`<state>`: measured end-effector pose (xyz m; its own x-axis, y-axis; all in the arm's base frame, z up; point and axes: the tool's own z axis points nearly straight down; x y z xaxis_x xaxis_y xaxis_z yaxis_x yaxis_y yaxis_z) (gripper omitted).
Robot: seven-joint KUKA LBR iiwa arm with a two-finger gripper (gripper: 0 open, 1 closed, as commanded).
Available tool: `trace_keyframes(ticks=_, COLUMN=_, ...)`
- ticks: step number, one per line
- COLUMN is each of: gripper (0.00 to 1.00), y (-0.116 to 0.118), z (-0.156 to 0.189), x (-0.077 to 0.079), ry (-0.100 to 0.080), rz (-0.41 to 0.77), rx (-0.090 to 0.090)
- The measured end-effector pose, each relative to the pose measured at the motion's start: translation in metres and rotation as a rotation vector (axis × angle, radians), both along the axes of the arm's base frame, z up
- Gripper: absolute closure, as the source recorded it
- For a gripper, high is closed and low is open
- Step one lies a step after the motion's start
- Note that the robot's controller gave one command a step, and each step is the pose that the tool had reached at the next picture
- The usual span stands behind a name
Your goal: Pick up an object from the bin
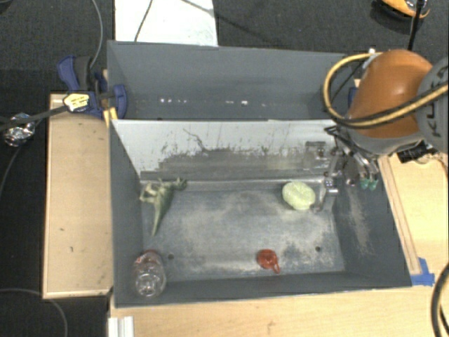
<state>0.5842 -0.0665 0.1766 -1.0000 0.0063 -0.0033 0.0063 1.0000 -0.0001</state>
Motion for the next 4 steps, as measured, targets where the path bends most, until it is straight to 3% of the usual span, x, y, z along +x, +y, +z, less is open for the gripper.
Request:
trace_keyframes(ticks=1, gripper=0.0, y=-0.005, z=-0.036, x=0.001, ry=-0.007, rz=-0.044, rx=0.0)
trace_keyframes(ticks=2, gripper=1.0, y=0.006, z=-0.101, x=0.004, ry=-0.005, rz=-0.254, rx=0.001)
trace_keyframes(ticks=3, gripper=1.0, y=0.006, z=-0.101, x=0.004, ry=-0.005, rz=-0.253, rx=0.001)
trace_keyframes(ticks=4, gripper=1.0, y=0.011, z=0.02, x=-0.01, ry=-0.009, rz=-0.239, rx=0.002)
